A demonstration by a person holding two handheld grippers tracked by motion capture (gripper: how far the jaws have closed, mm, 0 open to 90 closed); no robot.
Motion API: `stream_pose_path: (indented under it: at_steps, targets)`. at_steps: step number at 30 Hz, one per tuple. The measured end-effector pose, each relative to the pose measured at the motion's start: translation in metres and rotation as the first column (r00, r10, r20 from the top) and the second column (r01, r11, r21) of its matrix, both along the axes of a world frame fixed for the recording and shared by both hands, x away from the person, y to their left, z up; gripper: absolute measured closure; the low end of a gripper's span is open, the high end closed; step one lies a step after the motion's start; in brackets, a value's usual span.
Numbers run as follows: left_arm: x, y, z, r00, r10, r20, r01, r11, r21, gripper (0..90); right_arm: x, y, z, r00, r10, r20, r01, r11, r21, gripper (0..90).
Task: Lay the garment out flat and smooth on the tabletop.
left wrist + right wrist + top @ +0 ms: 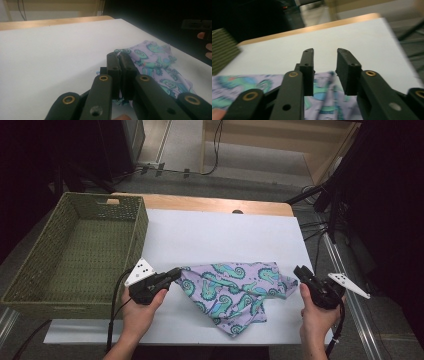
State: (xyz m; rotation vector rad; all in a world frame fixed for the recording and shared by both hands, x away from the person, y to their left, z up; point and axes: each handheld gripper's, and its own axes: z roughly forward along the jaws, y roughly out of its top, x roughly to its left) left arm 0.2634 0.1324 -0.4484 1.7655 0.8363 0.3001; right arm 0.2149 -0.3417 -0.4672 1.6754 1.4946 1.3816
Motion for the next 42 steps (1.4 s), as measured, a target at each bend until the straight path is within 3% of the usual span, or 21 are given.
stream_pose_path:
  at_steps: [2,5,7,13,14,15,17,18,19,20,22,25,28,29,30,33,34,35,38,41,42]
  targets:
    - [0.000,-0.001,-0.001,0.9999,-0.008,-0.006,0.008,1.0000,0.004,86.8,0.005,0.013,0.001,0.9940,0.109,0.005,-0.109,0.994,-0.014,58.3]
    - [0.000,-0.002,-0.001,0.9999,-0.015,-0.003,0.015,0.9998,0.012,86.9,0.012,0.047,0.001,0.9554,0.295,-0.006,-0.295,0.954,-0.054,47.2]
    - [0.000,-0.002,-0.001,0.9999,-0.012,-0.003,0.012,0.9999,0.010,86.9,0.015,0.076,-0.001,0.9085,0.417,-0.030,-0.418,0.905,-0.076,39.0]
    - [0.002,0.001,-0.003,0.9999,0.000,-0.016,0.000,1.0000,-0.001,84.3,0.010,0.166,-0.015,0.7342,0.666,-0.131,-0.679,0.722,-0.135,9.7]
    - [0.002,0.001,-0.003,0.9998,0.000,-0.019,0.000,1.0000,-0.002,81.5,0.009,0.178,-0.019,0.7159,0.679,-0.164,-0.698,0.697,-0.164,5.8]
    - [0.002,0.001,-0.003,0.9998,0.000,-0.019,0.000,1.0000,-0.002,79.1,0.008,0.188,-0.024,0.7122,0.670,-0.208,-0.702,0.685,-0.194,2.6]
    - [0.003,0.002,-0.003,0.9997,0.000,-0.026,-0.001,0.9998,-0.020,71.2,0.009,0.200,-0.034,0.7132,0.640,-0.287,-0.700,0.670,-0.246,2.1]
    - [0.003,0.002,-0.003,0.9997,0.000,-0.026,-0.001,0.9998,-0.020,64.5,0.009,0.200,-0.034,0.7132,0.640,-0.287,-0.700,0.670,-0.246,2.1]
    - [0.002,0.002,-0.002,0.9997,0.004,-0.025,-0.004,0.9998,-0.020,60.1,0.010,0.207,-0.042,0.7319,0.578,-0.360,-0.678,0.671,-0.301,13.5]
    - [0.003,0.002,-0.002,0.9996,-0.007,-0.029,0.006,0.9994,-0.034,55.7,0.010,0.207,-0.045,0.7500,0.546,-0.374,-0.657,0.677,-0.330,29.5]
    - [0.003,0.001,-0.002,0.9994,-0.005,-0.036,0.004,0.9995,-0.032,44.2,0.010,0.197,-0.044,0.7477,0.567,-0.345,-0.661,0.684,-0.309,62.2]
    - [0.003,-0.001,-0.003,0.9991,-0.013,-0.040,0.011,0.9993,-0.035,36.9,0.010,0.176,-0.034,0.7828,0.572,-0.245,-0.621,0.745,-0.245,81.3]
    - [0.003,-0.003,-0.005,0.9989,-0.012,-0.046,0.011,0.9998,-0.017,32.7,0.008,0.153,-0.019,0.8461,0.518,-0.126,-0.533,0.815,-0.228,82.7]
    - [0.003,-0.003,-0.005,0.9989,-0.012,-0.046,0.011,0.9998,-0.017,32.4,0.008,0.153,-0.019,0.8461,0.518,-0.126,-0.533,0.815,-0.228,82.7]
    - [0.003,-0.004,-0.006,0.9986,-0.015,-0.051,0.014,0.9998,-0.017,31.5,0.007,0.136,-0.012,0.8894,0.452,-0.071,-0.455,0.857,-0.241,82.8]
    - [0.004,-0.007,-0.009,0.9981,-0.014,-0.060,0.013,0.9999,-0.007,29.8,0.007,0.104,-0.007,0.9493,0.313,-0.026,-0.311,0.924,-0.220,82.7]
    - [0.004,-0.007,-0.009,0.9981,-0.014,-0.060,0.013,0.9999,-0.007,29.7,0.007,0.104,-0.007,0.9493,0.313,-0.026,-0.311,0.924,-0.220,82.7]
    - [0.004,-0.007,-0.010,0.9981,-0.018,-0.060,0.017,0.9998,-0.005,29.0,0.010,0.080,-0.010,0.9769,0.211,-0.037,-0.214,0.957,-0.197,82.7]
    - [0.004,-0.009,-0.013,0.9973,-0.027,-0.068,0.027,0.9996,0.003,27.7,0.013,0.049,-0.021,0.9942,0.043,-0.099,-0.066,0.967,-0.248,82.5]
    - [0.004,-0.011,-0.015,0.9965,-0.043,-0.072,0.044,0.9990,0.005,25.6,0.014,0.029,-0.030,0.9875,-0.064,-0.144,0.017,0.953,-0.302,79.6]
    - [0.004,-0.012,-0.015,0.9966,-0.044,-0.071,0.044,0.9990,0.007,23.6,0.014,0.025,-0.031,0.9871,-0.061,-0.148,0.017,0.959,-0.281,75.7]
